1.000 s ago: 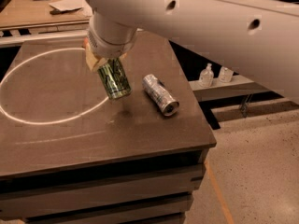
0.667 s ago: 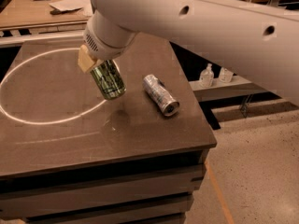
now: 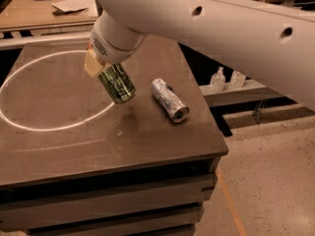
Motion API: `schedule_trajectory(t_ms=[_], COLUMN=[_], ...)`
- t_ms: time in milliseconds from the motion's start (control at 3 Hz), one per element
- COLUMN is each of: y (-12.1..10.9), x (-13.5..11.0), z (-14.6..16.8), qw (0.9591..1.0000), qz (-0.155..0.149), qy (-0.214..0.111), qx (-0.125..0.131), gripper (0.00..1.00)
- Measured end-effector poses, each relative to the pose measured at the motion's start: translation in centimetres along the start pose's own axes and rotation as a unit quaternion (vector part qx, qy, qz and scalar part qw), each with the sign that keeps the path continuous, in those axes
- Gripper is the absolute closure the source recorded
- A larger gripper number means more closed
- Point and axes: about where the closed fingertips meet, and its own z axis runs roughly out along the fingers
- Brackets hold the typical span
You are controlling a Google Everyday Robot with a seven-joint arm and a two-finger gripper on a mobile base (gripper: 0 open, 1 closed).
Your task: Place green can upright
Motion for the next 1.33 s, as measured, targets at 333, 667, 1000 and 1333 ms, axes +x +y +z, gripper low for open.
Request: schedule_trajectory(t_ms=[333, 667, 1000, 1333], y=[0.3, 1.0, 2.3, 7.0], x=[0.5, 1.9, 2.6, 1.6], z=[0.2, 0.5, 0.4, -0.4], qw=[0.9995, 0.9959, 0.9902, 0.9825], qz=[-0.029, -0.071, -0.103, -0.162], qy=[0.010, 0.044, 0.068, 0.068], qx=[0.009, 0.035, 0.066, 0.061], gripper=[1.00, 1.00, 1.00, 1.00])
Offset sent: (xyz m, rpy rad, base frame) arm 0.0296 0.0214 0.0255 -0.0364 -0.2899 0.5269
